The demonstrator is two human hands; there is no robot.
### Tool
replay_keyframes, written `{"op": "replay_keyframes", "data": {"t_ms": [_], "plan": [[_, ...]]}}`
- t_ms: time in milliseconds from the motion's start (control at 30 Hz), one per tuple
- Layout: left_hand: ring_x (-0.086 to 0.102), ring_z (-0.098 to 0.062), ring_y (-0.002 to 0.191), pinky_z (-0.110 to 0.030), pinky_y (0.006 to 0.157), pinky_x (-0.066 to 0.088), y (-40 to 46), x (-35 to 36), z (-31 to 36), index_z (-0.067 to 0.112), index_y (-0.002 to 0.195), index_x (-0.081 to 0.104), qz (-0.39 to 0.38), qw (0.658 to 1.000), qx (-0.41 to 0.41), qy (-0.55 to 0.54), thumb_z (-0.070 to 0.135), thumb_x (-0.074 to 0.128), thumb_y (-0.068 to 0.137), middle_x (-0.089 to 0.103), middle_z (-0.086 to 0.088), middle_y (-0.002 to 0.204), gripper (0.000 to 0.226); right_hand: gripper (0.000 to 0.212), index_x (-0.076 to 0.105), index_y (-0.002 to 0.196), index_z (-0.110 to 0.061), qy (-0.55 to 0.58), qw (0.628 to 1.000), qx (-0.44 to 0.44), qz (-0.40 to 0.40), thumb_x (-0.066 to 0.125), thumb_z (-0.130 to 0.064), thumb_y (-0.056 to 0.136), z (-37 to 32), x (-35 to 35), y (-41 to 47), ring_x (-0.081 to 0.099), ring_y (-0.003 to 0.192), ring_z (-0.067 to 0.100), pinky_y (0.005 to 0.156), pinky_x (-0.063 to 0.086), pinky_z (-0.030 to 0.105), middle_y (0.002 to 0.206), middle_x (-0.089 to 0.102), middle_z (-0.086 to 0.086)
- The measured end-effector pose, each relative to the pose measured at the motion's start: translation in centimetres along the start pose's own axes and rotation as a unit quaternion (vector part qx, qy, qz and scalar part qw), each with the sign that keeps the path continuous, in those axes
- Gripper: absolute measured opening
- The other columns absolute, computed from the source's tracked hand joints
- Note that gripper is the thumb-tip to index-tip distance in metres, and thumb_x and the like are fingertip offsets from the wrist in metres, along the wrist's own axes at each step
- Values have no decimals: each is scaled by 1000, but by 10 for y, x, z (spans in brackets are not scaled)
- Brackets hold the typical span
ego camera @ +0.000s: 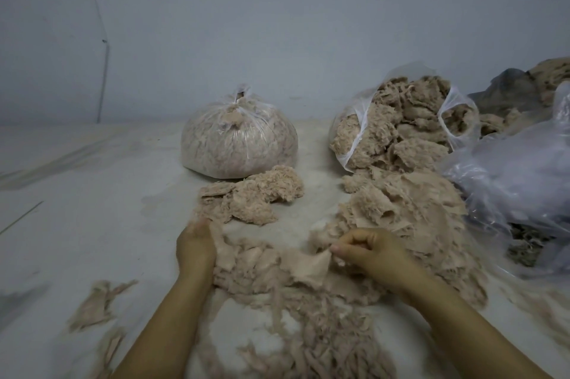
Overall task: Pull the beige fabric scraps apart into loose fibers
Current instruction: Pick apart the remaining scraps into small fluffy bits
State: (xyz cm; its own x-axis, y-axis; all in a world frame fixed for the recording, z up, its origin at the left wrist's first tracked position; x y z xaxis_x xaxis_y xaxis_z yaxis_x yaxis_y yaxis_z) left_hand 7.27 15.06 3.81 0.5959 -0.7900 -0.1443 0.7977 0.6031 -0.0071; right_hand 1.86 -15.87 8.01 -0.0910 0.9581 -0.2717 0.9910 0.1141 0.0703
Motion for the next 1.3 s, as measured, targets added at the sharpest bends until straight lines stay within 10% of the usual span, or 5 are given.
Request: {"op": "replay_keyframes", "data": {"t_ms": [200,300,500,733,1300], "plan": [[43,-7,125,-28,102,36,-72,35,71,28,126,53,-154,920,343,109,47,59,87,50,9,133,44,16,74,72,-21,-60,997,-48,-10,69,-24,86,-11,22,-4,53,52,3,53,42,17,63,65,-4],[49,13,113,-8,89,40,-115,71,63,47,118,51,-431,861,265,48,68,60,73,55,24,124,51,16,72,73,-23,-37,994,-99,-14,67,-23,88,-20,30,-4,57,61,7,62,46,25,65,65,-4],[48,-2,50,-15,49,39,-116,77,47,24,64,62,-479,860,174,-11,36,67,76,53,11,56,18,23,63,65,-22,-18,992,-122,33,65,-20,88,-13,25,-3,48,56,-2,59,39,17,58,55,-14],[39,-11,53,-20,49,36,-79,65,41,16,62,48,-320,932,125,-117,13,53,93,45,5,54,32,27,58,64,-20,-37,991,-119,-57,64,-15,90,-13,37,-10,42,50,-1,53,35,13,52,48,-15],[59,-24,82,-41,80,49,-41,42,20,15,70,60,-121,981,53,-145,17,50,97,64,-5,77,30,26,64,68,-37,-134,953,-100,-253,64,-24,91,-12,53,-25,47,63,10,64,39,27,66,55,-6]]}}
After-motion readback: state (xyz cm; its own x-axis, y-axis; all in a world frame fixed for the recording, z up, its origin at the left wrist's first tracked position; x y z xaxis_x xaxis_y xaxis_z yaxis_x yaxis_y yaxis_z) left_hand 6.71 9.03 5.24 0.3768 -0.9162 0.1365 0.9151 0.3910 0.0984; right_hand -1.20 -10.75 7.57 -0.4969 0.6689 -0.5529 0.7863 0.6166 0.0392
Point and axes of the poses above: each hand's wrist, its own y-axis towards the middle knuckle, its own x-axis out of the palm, z = x × y, the point moved 8 cm from there along y, towards the middle knuckle
